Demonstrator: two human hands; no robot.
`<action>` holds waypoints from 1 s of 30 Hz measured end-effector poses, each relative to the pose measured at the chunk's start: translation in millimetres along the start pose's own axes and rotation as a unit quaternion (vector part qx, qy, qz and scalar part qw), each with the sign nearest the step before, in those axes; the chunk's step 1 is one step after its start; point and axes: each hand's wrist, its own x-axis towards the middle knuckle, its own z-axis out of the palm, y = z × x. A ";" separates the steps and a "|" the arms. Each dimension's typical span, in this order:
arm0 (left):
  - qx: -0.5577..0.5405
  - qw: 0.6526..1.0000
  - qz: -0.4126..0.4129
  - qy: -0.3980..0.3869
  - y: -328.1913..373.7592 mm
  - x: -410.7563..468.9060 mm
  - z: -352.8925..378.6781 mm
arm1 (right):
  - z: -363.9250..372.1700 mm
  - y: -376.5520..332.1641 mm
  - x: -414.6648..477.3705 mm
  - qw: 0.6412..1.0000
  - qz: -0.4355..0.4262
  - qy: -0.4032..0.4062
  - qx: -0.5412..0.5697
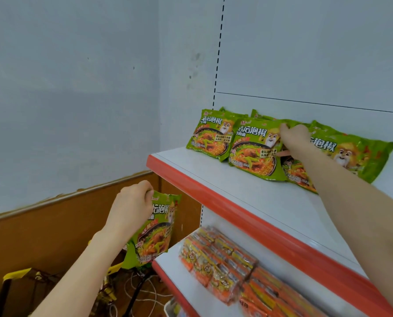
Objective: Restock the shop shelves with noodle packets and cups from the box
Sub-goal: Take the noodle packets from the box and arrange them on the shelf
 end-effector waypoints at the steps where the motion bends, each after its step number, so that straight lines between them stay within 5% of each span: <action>1: 0.000 1.000 0.002 0.001 0.0 -0.2 0.1 | -0.3 1.7 0.6 1.000 0.011 -0.004 0.019; 10: -0.015 1.000 0.019 0.001 1.8 -3.2 -17.3 | -13.4 -0.3 -14.1 0.999 0.014 -0.023 0.041; 17: -0.057 0.995 0.081 -0.015 -3.5 -14.8 -53.5 | -26.5 -14.2 -77.4 0.960 -0.219 0.091 -0.146; 20: -0.104 0.990 0.094 -0.011 -1.3 -22.2 -73.1 | -15.4 -27.8 -123.4 0.953 -0.276 0.036 -0.117; 23: -0.149 0.984 0.096 0.005 6.0 -29.6 -88.5 | -0.4 -34.3 -169.4 0.937 -0.311 -0.110 -0.115; 26: -0.210 0.974 0.088 0.016 14.0 -35.2 -97.5 | 3.8 -28.5 -214.8 0.930 -0.240 -0.263 -0.089; 30: -0.259 0.961 0.083 0.041 31.0 -32.4 -97.4 | -10.2 -18.8 -254.9 0.926 -0.201 -0.313 -0.064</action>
